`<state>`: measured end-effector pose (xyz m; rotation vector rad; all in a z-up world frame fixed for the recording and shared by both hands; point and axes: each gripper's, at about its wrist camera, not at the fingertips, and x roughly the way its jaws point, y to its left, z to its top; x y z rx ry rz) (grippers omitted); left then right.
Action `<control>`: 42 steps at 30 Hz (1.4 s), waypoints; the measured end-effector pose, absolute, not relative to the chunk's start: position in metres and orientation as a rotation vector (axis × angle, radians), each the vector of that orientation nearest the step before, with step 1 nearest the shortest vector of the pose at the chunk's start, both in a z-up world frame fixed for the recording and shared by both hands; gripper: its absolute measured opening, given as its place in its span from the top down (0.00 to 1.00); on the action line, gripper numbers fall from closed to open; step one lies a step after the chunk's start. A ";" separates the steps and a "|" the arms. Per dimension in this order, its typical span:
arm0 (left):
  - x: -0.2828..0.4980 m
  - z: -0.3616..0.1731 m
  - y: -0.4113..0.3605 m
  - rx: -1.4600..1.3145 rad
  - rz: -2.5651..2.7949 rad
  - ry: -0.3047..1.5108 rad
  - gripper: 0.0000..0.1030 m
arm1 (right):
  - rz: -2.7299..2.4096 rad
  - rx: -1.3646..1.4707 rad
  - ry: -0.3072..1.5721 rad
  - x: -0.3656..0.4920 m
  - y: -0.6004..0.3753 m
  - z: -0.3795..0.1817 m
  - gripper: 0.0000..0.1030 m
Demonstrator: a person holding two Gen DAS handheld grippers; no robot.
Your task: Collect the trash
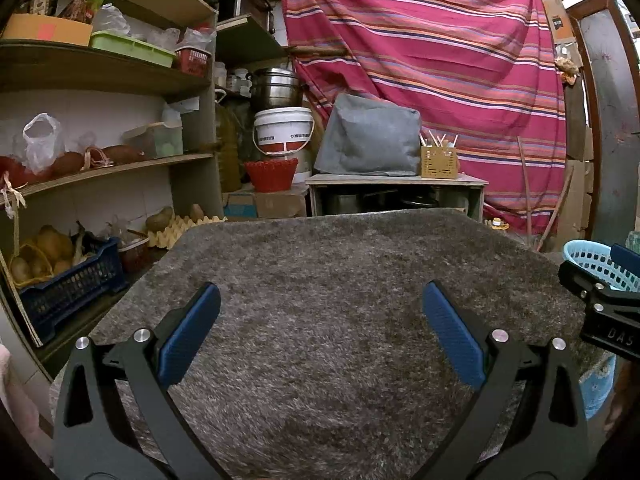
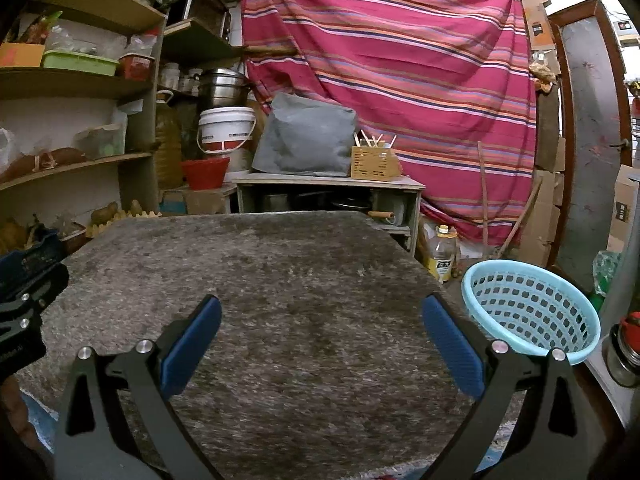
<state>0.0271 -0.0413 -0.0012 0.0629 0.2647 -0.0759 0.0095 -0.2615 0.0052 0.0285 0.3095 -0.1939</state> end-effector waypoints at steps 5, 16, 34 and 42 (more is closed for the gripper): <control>0.027 -0.001 -0.041 0.060 -0.075 0.266 0.05 | -0.190 0.031 0.309 0.009 -0.262 0.005 0.04; 0.029 -0.001 -0.041 0.061 -0.076 0.273 0.05 | -0.192 0.028 0.311 0.009 -0.265 0.003 0.04; 0.029 0.001 -0.042 0.065 -0.068 0.266 0.05 | -0.189 0.029 0.315 0.010 -0.271 0.001 0.04; 0.029 0.001 -0.042 0.064 -0.068 0.267 0.05 | -0.188 0.028 0.315 0.010 -0.270 0.001 0.04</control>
